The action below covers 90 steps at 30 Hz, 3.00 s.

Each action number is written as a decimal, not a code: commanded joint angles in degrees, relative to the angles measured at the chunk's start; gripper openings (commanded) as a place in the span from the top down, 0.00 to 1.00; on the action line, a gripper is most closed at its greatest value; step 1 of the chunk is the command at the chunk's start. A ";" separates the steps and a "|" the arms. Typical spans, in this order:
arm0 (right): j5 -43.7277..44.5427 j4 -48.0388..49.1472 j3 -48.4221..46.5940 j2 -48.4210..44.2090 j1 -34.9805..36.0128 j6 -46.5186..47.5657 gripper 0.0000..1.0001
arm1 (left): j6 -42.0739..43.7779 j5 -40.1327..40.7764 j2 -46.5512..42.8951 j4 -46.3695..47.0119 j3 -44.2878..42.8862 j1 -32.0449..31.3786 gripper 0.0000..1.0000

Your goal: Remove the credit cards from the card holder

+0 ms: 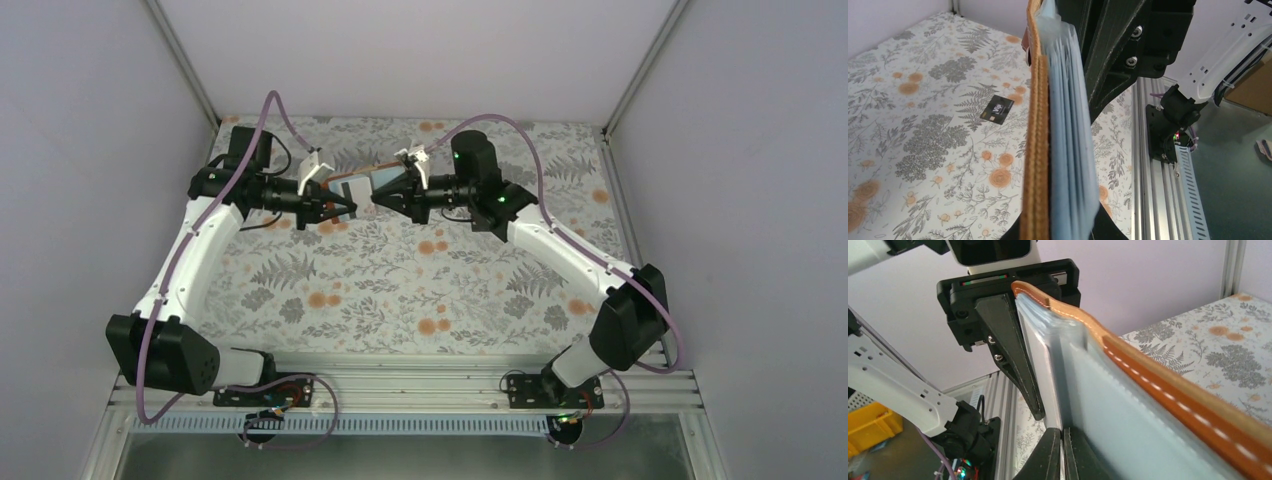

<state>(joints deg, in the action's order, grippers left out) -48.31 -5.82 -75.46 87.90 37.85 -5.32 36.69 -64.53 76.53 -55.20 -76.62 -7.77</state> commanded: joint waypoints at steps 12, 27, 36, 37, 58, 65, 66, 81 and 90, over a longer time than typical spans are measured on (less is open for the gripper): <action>-2.51 1.59 -2.91 -0.24 3.62 3.68 0.96 | 4.46 -6.62 -1.36 -1.07 -0.46 -0.58 0.98; -0.52 0.05 1.75 -6.67 0.27 5.29 0.96 | 9.94 -9.42 -1.86 -5.63 -1.68 -0.32 0.76; 0.25 -8.39 -0.92 -6.62 0.05 9.62 0.96 | 10.90 -9.84 -1.92 -6.35 -1.87 -0.14 0.77; 0.17 -8.67 -1.14 -6.49 0.04 9.66 0.96 | 10.54 -9.64 -1.94 -6.05 -1.75 -0.18 0.74; 9.02 -4.73 0.29 -7.43 -0.21 5.25 0.84 | 9.29 -8.60 -1.58 -4.51 -1.10 -0.14 0.97; 10.85 -5.10 -0.08 -5.61 1.50 6.09 0.80 | 8.89 -8.69 -1.39 -4.03 -0.79 -0.14 0.98; 11.16 -5.16 -0.03 -5.70 1.46 6.08 0.81 | 9.20 -8.82 -1.35 -4.24 -0.81 -0.14 0.98; 11.21 -8.63 -0.08 -5.23 1.79 10.45 0.76 | 9.01 -8.94 -1.09 -4.14 -0.82 -0.14 0.98; 11.80 -6.39 -0.80 -2.73 3.00 9.14 0.76 | 9.42 -9.38 -1.13 -4.45 -0.81 -0.14 0.97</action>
<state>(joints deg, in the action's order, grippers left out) -39.05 -13.41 -75.31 82.65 39.48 3.95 44.14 -68.75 75.77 -59.70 -77.01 -7.40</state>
